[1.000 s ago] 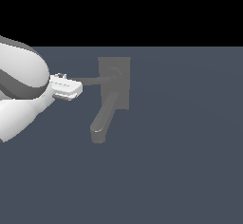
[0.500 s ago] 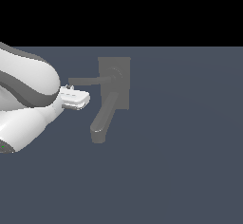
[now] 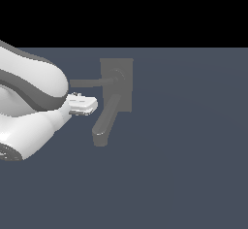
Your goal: Turn on the faucet by rotating a designated handle.
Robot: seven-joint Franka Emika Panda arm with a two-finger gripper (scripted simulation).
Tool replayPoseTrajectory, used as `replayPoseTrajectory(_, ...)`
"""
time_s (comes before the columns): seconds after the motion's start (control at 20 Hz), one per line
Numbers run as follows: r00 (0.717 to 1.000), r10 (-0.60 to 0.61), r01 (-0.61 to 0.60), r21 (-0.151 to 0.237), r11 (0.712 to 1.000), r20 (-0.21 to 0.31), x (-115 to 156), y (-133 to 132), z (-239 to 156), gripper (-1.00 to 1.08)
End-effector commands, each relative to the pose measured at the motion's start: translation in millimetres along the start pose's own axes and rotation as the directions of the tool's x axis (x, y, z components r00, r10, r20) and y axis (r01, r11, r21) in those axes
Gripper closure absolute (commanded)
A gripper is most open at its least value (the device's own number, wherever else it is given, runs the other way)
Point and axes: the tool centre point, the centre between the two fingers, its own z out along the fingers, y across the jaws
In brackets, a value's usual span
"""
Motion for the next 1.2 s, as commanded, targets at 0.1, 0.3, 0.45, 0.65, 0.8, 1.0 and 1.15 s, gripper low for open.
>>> replayPoseTrajectory(0.1,0.999,-0.031,0.031,-0.006,1.000,-0.019,7,-5,-2,1.08)
replayPoseTrajectory(0.3,0.998,-0.056,0.056,0.000,0.998,-0.009,3,-14,6,1.08)
replayPoseTrajectory(0.45,0.998,-0.059,0.059,0.001,0.998,-0.006,2,-15,7,1.08)
replayPoseTrajectory(0.65,0.998,-0.058,0.058,0.002,0.998,-0.007,-3,-15,7,1.08)
replayPoseTrajectory(0.8,0.998,-0.058,0.058,0.002,0.998,-0.007,-17,-12,7,1.08)
replayPoseTrajectory(1.0,0.998,-0.058,0.058,0.002,0.998,-0.007,-36,-9,7,1.08)
replayPoseTrajectory(1.15,0.998,-0.059,0.059,0.002,0.998,-0.007,-50,-6,8,1.08)
